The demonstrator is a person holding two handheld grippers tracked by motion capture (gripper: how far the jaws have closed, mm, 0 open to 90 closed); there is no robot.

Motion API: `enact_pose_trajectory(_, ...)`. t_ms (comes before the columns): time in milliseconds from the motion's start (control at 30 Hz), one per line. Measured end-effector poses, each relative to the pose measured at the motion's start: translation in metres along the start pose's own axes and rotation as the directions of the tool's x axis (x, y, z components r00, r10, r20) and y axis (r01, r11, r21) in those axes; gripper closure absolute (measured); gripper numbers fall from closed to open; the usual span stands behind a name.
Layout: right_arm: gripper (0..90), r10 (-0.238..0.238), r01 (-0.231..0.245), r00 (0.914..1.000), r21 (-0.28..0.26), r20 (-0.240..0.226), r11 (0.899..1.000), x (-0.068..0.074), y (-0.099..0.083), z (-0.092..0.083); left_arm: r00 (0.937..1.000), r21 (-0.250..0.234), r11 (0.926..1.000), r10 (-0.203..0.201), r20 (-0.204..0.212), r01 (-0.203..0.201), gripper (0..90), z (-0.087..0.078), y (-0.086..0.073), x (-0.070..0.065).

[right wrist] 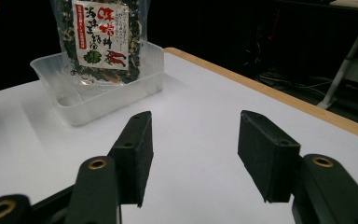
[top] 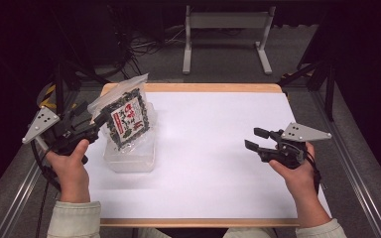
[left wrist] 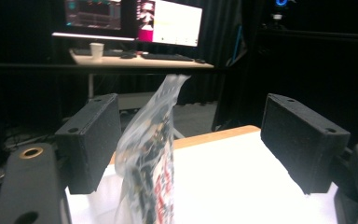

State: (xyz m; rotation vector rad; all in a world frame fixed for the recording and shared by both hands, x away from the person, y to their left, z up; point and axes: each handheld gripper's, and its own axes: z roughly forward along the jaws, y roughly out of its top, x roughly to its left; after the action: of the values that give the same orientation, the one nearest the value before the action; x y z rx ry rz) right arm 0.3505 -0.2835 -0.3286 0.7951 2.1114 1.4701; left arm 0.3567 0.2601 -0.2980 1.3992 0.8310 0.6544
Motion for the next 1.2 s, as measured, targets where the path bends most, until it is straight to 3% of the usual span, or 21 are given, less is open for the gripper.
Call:
enact_pose_trajectory(33, 45.7, -0.001, 0.001, 1.0000, 0.002, 0.001, 1.000, 0.000, 0.000, 0.000, 1.0000, 0.000, 1.0000, 0.000, 0.000, 0.000, 21.0, 0.000, 0.000, 0.000)
enact_pose_trajectory(133, 45.3, 0.003, -0.003, 1.0000, 0.001, 0.003, 1.000, -0.001, -0.001, 0.000, 0.9989, -0.008, 0.9993, 0.035, 0.031, -0.035, 21.0, 0.001, 0.008, -0.018)
enact_pose_trajectory(267, 44.5, 0.005, -0.005, 0.9999, 0.005, 0.010, 1.000, -0.002, -0.003, -0.003, 0.9939, -0.019, 0.9971, 0.075, 0.081, -0.074, 21.1, 0.004, 0.017, -0.038)
enact_pose_trajectory(367, 44.2, 0.009, -0.009, 0.9999, 0.006, 0.015, 1.000, -0.003, -0.004, -0.005, 0.9913, -0.016, 0.9960, 0.089, 0.097, -0.088, 21.2, 0.007, 0.018, -0.048)
enact_pose_trajectory(533, 43.6, 0.023, -0.023, 0.9994, 0.005, 0.024, 1.000, -0.006, -0.008, -0.011, 0.9760, 0.023, 0.9905, 0.129, 0.175, -0.135, 21.0, 0.025, 0.013, -0.073)
enact_pose_trajectory(733, 40.7, 0.040, -0.040, 0.9988, -0.005, 0.028, 0.999, -0.012, -0.013, -0.018, 0.9540, 0.086, 0.9886, 0.095, 0.284, -0.124, 21.6, 0.057, -0.013, -0.093)
enact_pose_trajectory(767, 40.4, 0.042, -0.042, 0.9988, -0.007, 0.027, 0.999, -0.012, -0.013, -0.019, 0.9473, 0.098, 0.9862, 0.098, 0.305, -0.134, 22.8, 0.065, -0.021, -0.099)
enact_pose_trajectory(800, 40.1, 0.045, -0.044, 0.9986, -0.008, 0.027, 0.999, -0.013, -0.014, -0.019, 0.9473, 0.098, 0.9862, 0.098, 0.305, -0.134, 22.9, 0.065, -0.021, -0.099)
enact_pose_trajectory(900, 39.2, 0.050, -0.049, 0.9985, -0.009, 0.022, 0.999, -0.014, -0.016, -0.020, 0.9345, 0.153, 0.9763, 0.093, 0.344, -0.153, 22.9, 0.083, -0.042, -0.117)
enact_pose_trajectory(967, 38.8, 0.052, -0.051, 0.9984, -0.010, 0.021, 0.999, -0.014, -0.017, -0.020, 0.9308, 0.163, 0.9748, 0.086, 0.355, -0.153, 22.7, 0.086, -0.047, -0.120)
enact_pose_trajectory(1000, 37.4, 0.055, -0.055, 0.9984, -0.017, 0.014, 0.998, -0.015, -0.019, -0.020, 0.9243, 0.179, 0.9737, 0.064, 0.376, -0.141, 22.6, 0.093, -0.058, -0.126)
enact_pose_trajectory(1067, 36.7, 0.057, -0.057, 0.9983, -0.018, 0.015, 0.998, -0.015, -0.020, -0.020, 0.9219, 0.190, 0.9739, 0.043, 0.385, -0.124, 22.6, 0.097, -0.067, -0.128)
enact_pose_trajectory(1133, 34.9, 0.060, -0.060, 0.9981, -0.026, 0.013, 0.998, -0.015, -0.023, -0.020, 0.9254, 0.206, 0.9755, -0.008, 0.379, -0.076, 22.4, 0.102, -0.087, -0.130)
enact_pose_trajectory(1200, 33.8, 0.066, -0.066, 0.9977, -0.032, 0.012, 0.997, -0.016, -0.026, -0.019, 0.9254, 0.235, 0.9687, -0.014, 0.379, -0.082, 23.3, 0.105, -0.101, -0.133)
